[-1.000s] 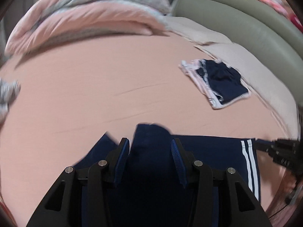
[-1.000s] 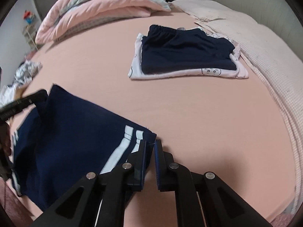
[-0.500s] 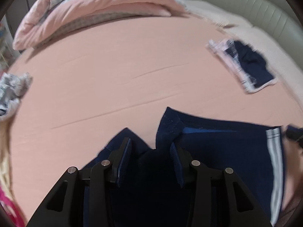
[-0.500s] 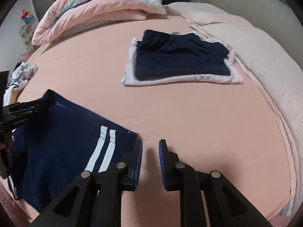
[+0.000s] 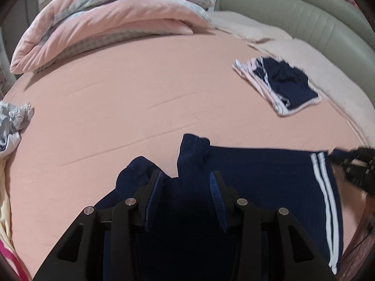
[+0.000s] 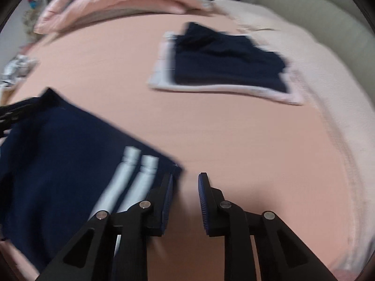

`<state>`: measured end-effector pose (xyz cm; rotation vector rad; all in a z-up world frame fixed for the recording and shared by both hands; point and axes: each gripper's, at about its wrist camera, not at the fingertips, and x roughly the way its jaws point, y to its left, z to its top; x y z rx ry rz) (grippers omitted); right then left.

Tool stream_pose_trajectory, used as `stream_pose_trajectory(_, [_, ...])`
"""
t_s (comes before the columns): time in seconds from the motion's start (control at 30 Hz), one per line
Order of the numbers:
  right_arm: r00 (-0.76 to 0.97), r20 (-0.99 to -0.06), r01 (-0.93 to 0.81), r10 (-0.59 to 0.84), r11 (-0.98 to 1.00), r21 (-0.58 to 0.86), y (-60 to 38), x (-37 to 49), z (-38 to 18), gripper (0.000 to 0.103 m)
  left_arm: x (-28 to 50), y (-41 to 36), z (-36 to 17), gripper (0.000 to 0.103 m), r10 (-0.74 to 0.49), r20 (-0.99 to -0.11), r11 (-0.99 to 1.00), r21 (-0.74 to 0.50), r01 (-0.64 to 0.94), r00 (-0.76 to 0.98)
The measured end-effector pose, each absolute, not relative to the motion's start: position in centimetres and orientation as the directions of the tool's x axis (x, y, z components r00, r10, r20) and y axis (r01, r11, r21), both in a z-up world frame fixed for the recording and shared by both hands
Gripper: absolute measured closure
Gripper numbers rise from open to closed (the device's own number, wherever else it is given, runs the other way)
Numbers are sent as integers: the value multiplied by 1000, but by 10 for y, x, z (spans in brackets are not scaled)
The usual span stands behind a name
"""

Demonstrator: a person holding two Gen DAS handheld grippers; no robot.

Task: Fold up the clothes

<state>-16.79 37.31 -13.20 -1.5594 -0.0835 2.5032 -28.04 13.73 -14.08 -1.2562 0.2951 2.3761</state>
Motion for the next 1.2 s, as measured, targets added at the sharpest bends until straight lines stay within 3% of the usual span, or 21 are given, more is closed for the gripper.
stream_pose_trajectory(0.1, [-467,-869,-138,161,-985,-109,384,-163,-124,83,-277,138,-136,64,273,-819,-872,12,-489,-506])
stream_pose_trajectory(0.2, [-539,-842,-74,15,-997,29,375,-162,-110,81,-273,139,-136,64,283,-811,-870,8,-494,-513])
stream_pose_trajectory(0.27, [-499,-863,1,-74,-996,85,356,-167,-118,81,-272,143,-147,64,241,-823,-878,41,-477,-515])
stream_pose_trajectory(0.4, [-438,-899,-3,4,-1000,-3,348,-172,-138,83,-272,150,-168,64,210,-830,-884,65,-464,-516])
stream_pose_trajectory(0.5, [-404,-873,-106,274,-962,-253,366,-171,-142,75,-295,159,-174,65,193,-844,-885,70,-460,-500])
stream_pose_trajectory(0.53, [-411,-873,-131,262,-965,-228,373,-171,-139,70,-303,162,-173,64,192,-843,-888,70,-455,-503])
stream_pose_trajectory(0.67, [-501,-854,-174,137,-983,-56,387,-173,-117,69,-314,168,-156,65,206,-824,-902,49,-429,-528])
stream_pose_trajectory(0.83, [-524,-848,8,-79,-996,88,346,-188,-120,67,-283,158,-146,64,239,-811,-902,19,-432,-535])
stream_pose_trajectory(0.97, [-466,-885,45,3,-999,-28,327,-192,-143,69,-291,165,-169,64,151,-838,-876,133,-464,-525])
stream_pose_trajectory(1.07, [-465,-874,-38,139,-990,-137,339,-192,-140,65,-323,156,-171,63,136,-857,-921,76,-381,-498])
stream_pose_trajectory(1.1, [-468,-875,-57,124,-992,-110,346,-191,-137,59,-325,155,-164,63,142,-847,-930,63,-363,-512])
stream_pose_trajectory(1.2, [-494,-869,-89,27,-996,20,363,-189,-127,59,-315,158,-144,64,154,-816,-929,72,-362,-557])
